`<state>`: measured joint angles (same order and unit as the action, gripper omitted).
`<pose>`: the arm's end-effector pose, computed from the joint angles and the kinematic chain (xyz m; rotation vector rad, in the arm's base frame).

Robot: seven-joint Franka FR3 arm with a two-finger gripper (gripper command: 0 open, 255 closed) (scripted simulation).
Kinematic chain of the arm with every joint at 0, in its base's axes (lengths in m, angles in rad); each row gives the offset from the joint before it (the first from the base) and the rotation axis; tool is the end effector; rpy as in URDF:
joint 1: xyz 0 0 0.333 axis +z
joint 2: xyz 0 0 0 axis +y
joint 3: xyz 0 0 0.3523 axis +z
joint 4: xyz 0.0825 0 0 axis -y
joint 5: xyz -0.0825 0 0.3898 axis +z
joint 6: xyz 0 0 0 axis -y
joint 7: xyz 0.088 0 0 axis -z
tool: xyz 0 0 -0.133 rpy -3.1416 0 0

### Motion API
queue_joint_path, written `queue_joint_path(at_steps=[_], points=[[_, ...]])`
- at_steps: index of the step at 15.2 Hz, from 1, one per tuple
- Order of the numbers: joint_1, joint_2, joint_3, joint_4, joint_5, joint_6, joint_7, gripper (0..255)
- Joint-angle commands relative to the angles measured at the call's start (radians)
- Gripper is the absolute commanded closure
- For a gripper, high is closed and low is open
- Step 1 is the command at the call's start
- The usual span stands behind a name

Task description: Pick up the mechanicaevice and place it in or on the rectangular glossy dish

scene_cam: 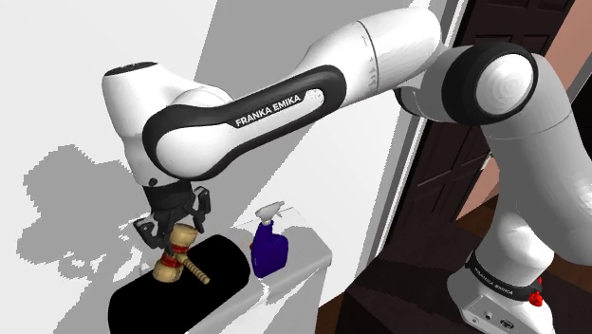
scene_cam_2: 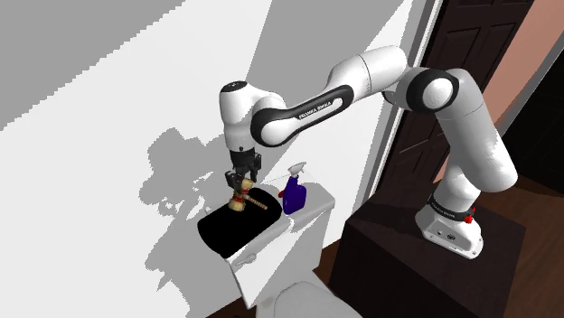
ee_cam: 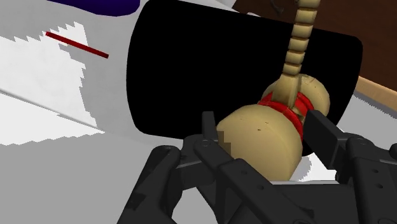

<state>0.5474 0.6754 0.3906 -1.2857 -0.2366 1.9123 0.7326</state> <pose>0.5200 0.5521 0.3718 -3.1133 -0.3230 0.0211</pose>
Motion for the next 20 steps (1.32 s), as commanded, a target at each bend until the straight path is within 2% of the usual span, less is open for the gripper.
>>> queue_joint_path(at_steps=[1,7,15,16,20], points=[[-0.001,0.006,-0.002,-0.017,-0.003,0.023,0.002,255],[-0.002,0.034,-0.009,-0.058,-0.014,0.09,0.009,255],[-0.002,0.034,-0.009,-0.058,-0.014,0.09,0.009,255],[-0.002,0.034,-0.009,-0.058,-0.014,0.09,0.008,0],[-0.002,0.034,-0.009,-0.058,-0.014,0.09,0.008,0]])
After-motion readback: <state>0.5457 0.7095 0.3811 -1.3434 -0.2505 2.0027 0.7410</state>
